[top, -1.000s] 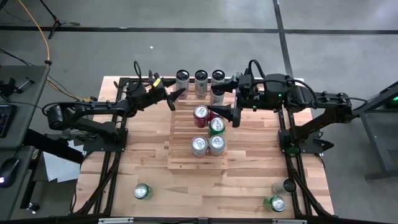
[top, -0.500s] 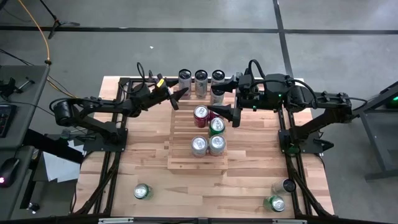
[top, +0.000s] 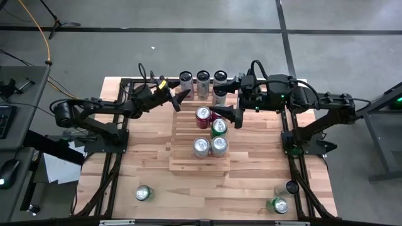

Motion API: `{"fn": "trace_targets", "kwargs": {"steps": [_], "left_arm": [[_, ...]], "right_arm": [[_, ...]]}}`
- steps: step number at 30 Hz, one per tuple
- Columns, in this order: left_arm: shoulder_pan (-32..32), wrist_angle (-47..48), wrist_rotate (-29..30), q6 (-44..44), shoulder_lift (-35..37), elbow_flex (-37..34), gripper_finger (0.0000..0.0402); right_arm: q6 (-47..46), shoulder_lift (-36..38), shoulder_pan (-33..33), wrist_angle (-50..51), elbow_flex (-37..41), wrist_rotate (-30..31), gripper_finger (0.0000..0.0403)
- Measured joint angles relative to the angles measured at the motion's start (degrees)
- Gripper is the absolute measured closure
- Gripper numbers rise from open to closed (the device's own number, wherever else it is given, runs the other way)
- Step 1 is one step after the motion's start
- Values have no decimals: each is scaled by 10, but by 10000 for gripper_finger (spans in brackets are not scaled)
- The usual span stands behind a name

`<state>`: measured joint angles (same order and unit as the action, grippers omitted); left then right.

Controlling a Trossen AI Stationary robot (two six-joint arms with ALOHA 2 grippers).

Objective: Place canned beverage on shelf
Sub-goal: Put the white pink can on the shelf

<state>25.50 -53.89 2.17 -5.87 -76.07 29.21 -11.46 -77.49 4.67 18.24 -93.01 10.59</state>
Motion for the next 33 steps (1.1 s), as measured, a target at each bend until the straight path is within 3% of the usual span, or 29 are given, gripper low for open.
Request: {"fn": "trace_targets", "kwargs": {"steps": [20,33], "left_arm": [[-1,3,-26,-45,1,0,112],[-1,7,-25,-29,0,-2,61]], "right_arm": [[0,0,0,0,0,0,18],[0,0,0,0,0,0,18]]}}
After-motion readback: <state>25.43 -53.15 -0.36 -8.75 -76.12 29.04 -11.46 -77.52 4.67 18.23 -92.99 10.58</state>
